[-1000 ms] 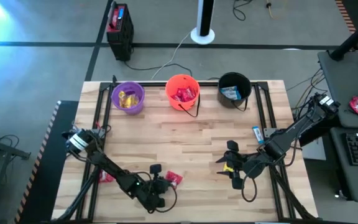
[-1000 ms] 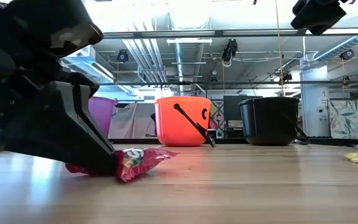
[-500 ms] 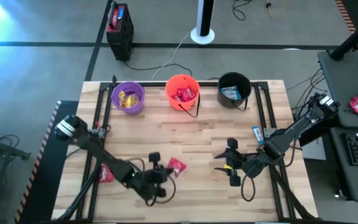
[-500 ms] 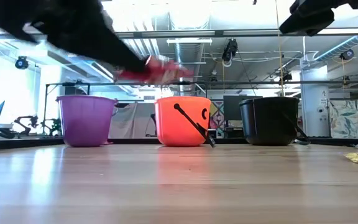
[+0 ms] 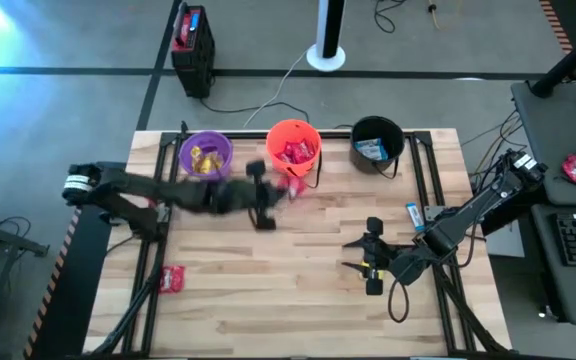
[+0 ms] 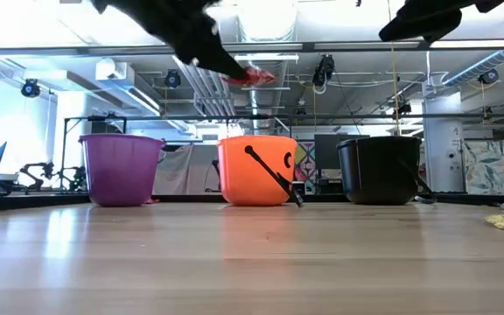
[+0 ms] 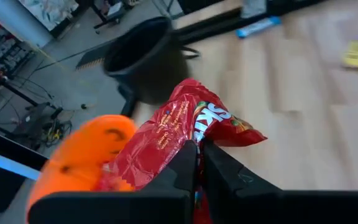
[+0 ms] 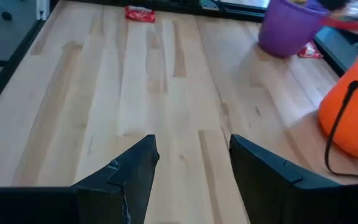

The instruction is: Sort candy by brand, put in halloween buckets

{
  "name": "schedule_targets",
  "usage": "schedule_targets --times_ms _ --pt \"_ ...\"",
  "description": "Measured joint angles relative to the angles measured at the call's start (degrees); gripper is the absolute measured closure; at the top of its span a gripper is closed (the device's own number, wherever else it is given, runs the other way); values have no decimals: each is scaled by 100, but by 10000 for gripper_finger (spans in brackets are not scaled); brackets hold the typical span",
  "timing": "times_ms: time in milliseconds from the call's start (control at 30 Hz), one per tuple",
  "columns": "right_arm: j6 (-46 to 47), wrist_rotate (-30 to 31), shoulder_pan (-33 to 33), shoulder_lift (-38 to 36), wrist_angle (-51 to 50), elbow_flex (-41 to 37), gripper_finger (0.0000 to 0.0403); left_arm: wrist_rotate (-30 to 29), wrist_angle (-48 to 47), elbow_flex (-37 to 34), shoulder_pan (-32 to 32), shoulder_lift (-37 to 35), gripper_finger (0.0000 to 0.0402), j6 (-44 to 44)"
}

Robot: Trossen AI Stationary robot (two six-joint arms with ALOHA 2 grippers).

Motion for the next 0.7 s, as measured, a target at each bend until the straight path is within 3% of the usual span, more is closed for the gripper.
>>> schedule_targets --times_ms 167,300,533,700 --pt "2 99 -29 0 -1 0 207 1416 282 7 1561 34 401 199" --pt "30 100 -81 0 -4 0 207 1781 265 95 2370 357 401 160" --pt "294 100 -115 0 -12 0 207 2209 267 413 2673 888 399 405" --pt "388 101 -173 0 -7 0 207 2209 231 622 2718 1155 364 460"
